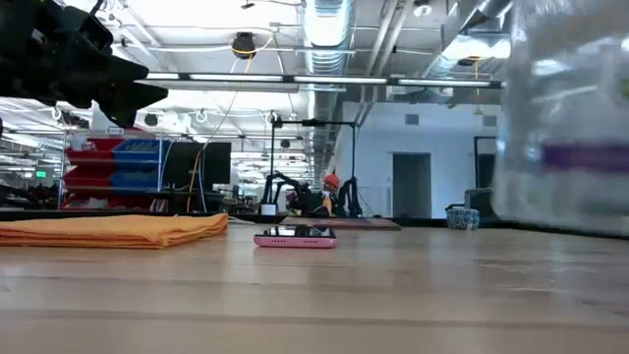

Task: Apply microfiber cloth
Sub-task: Spray the front of the pink cellphone with the spray bottle

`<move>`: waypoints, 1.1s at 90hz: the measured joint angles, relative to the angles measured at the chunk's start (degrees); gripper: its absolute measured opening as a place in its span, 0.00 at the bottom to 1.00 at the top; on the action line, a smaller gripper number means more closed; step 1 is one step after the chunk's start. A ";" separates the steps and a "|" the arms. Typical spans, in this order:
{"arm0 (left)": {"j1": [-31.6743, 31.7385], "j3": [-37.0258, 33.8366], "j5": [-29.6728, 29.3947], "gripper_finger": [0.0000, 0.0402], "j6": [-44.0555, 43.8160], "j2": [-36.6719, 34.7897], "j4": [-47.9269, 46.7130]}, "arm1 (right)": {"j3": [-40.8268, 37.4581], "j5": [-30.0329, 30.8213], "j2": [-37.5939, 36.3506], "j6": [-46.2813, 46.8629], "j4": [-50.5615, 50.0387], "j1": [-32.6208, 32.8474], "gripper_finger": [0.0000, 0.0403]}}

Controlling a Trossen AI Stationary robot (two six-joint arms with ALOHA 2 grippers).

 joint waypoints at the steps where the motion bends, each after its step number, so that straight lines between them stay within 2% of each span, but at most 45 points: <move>1: 0.00 0.00 0.00 0.50 0.00 0.00 -0.01 | 0.26 -0.02 0.30 0.00 0.02 0.01 0.28; 15: 0.00 0.00 0.02 0.50 -0.39 0.02 0.01 | 1.61 -0.04 2.58 1.85 0.23 0.17 0.28; 46: 0.00 0.02 0.02 0.50 -0.42 0.02 0.01 | 1.79 -8.60 1.58 11.81 -13.75 -2.97 0.28; 60: -0.01 0.02 0.02 0.50 -0.39 0.02 0.01 | 1.87 -11.48 1.48 9.87 -13.86 -4.09 0.29; 65: 0.00 0.02 0.02 0.50 -0.39 0.01 0.01 | 1.86 -12.06 1.38 8.73 -14.16 -4.07 0.37; 75: 0.00 0.02 0.04 0.50 -0.39 0.00 0.01 | 1.69 -14.08 0.61 6.06 -15.51 -3.93 0.64; 83: 0.00 0.02 0.02 0.50 -0.39 0.02 -0.01 | 1.66 -14.85 -1.85 5.84 -15.73 -3.97 0.82; 90: -0.01 0.02 0.02 0.50 -0.39 0.02 0.01 | 1.72 -15.39 -4.36 5.78 -15.98 -3.98 0.89; 99: 0.00 0.02 0.02 0.50 -0.39 0.00 0.00 | 1.72 -15.69 -7.26 5.71 -17.91 -3.48 0.90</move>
